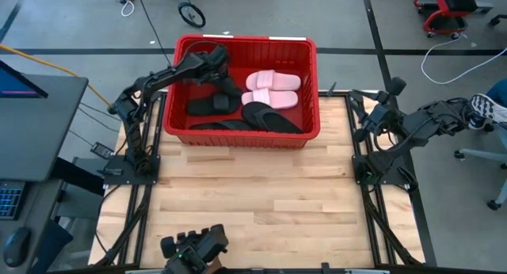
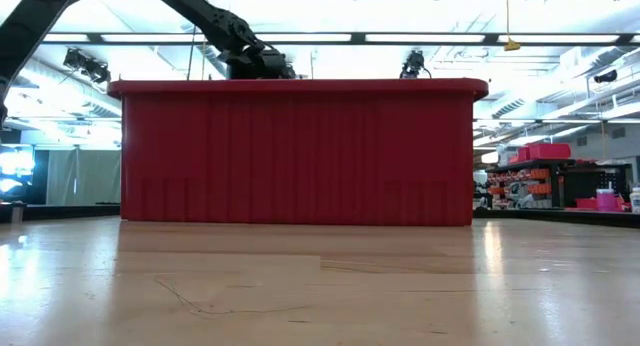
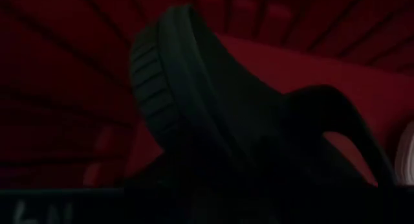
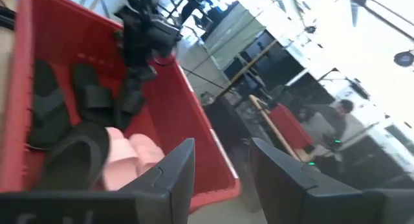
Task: Pick and place slides into bin
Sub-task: Put the black slide into the red bin
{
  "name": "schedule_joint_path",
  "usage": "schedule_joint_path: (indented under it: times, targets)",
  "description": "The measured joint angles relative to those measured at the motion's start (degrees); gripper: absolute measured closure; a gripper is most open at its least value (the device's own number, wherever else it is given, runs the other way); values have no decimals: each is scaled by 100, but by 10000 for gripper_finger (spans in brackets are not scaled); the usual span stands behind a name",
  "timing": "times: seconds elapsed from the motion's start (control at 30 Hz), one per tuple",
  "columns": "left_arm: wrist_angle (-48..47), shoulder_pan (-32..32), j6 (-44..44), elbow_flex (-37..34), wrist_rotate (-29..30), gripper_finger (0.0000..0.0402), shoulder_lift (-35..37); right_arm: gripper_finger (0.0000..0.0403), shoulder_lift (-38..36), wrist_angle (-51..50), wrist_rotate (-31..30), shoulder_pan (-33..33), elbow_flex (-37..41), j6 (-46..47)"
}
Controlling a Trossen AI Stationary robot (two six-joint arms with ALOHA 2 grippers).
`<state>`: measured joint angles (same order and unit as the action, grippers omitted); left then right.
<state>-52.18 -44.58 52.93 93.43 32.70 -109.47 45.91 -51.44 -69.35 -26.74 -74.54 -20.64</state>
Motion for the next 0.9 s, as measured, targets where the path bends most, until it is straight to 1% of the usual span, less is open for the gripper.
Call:
schedule_joint_path:
  times: [0.1,0.2,0.37,0.43,0.53,0.63,0.73,0.9]
  targets:
    - [285,-87,21,-7,-10,216,-13,249,0,-1,236,-2,0,135]
    - [440,-97,42,-7,-103,198,-13,249,0,0,345,-2,1,163]
    - [563,-122,809,-9,-117,162,-15,249,0,0,370,-2,0,180]
    - [560,-128,1125,-9,-304,150,-15,249,0,0,372,-2,2,284]
    - [551,-133,1224,-9,-817,138,-15,249,0,0,374,-2,1,373]
    - [443,-95,1245,-9,-1230,134,-15,249,0,0,390,-2,0,371]
    - [283,-12,1243,-9,-1485,140,-15,249,0,0,402,-2,1,397]
    - [-21,189,1246,-9,-1540,160,-17,249,0,0,501,-2,1,405]
